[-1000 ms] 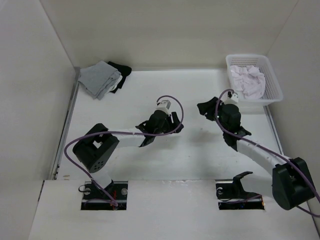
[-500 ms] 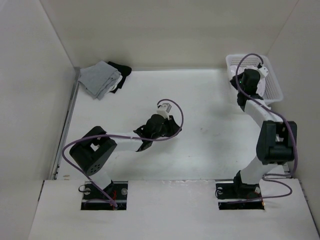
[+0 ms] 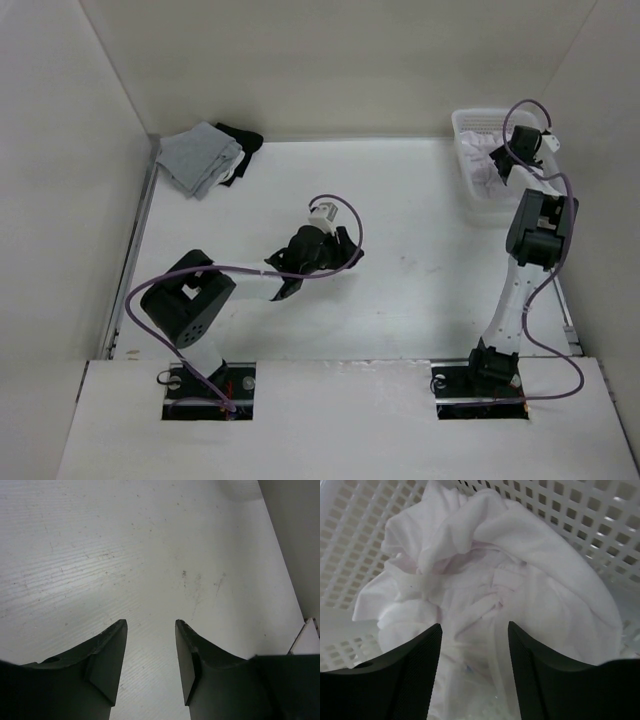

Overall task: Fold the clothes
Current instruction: Grab the tank top from the pile

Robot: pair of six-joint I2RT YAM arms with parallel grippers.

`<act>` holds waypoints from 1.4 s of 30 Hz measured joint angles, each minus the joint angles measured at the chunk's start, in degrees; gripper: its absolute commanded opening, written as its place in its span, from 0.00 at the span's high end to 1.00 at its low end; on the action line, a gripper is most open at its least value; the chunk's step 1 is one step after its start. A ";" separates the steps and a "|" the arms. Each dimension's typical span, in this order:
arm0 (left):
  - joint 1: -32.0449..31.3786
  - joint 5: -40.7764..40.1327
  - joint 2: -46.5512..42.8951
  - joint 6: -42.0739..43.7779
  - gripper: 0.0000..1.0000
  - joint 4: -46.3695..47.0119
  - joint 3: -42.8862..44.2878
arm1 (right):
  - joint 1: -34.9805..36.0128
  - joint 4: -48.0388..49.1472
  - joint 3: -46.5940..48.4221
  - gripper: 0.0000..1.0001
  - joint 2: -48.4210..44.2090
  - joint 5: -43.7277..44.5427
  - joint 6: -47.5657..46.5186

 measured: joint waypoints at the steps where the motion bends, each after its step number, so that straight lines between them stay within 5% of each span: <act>1: 0.09 0.00 0.11 -0.11 0.57 0.42 -0.13 | 0.04 -0.87 2.29 0.36 1.49 -0.02 -0.07; 3: 0.33 0.15 0.72 -0.24 0.57 1.14 -0.31 | 0.28 -2.91 7.06 0.37 4.13 0.00 -0.11; 6: 0.59 0.57 1.90 -0.57 0.57 1.70 -0.31 | 0.44 -4.55 17.29 0.52 9.64 -0.24 -0.07; 12: 2.38 2.16 4.83 -2.16 0.57 2.95 -0.31 | 0.48 -9.57 31.28 0.45 18.43 -0.92 -0.09; 16: 4.24 3.61 5.03 -3.76 0.57 4.13 -0.31 | 0.63 -12.81 34.67 0.39 20.17 -1.29 -1.46; 22: 7.80 5.86 5.03 -6.38 0.57 7.32 -1.18 | 1.53 -16.20 42.29 0.52 23.17 -1.55 -5.44; 28: 10.56 7.63 5.03 -8.94 0.57 10.49 -3.45 | 2.86 -17.51 44.00 0.52 23.30 -2.08 -8.28; 35: 14.51 9.38 2.84 -10.75 0.56 13.03 -6.73 | 2.97 -19.89 45.29 0.75 24.17 -4.22 -10.10; 39: 16.65 9.31 -0.20 -11.30 0.56 14.21 -8.41 | 2.56 -20.65 44.09 0.53 24.06 -4.52 -9.81; 42: 16.72 9.38 -0.94 -11.43 0.56 15.41 -8.55 | 1.25 -18.16 34.69 0.45 20.81 -4.61 -7.23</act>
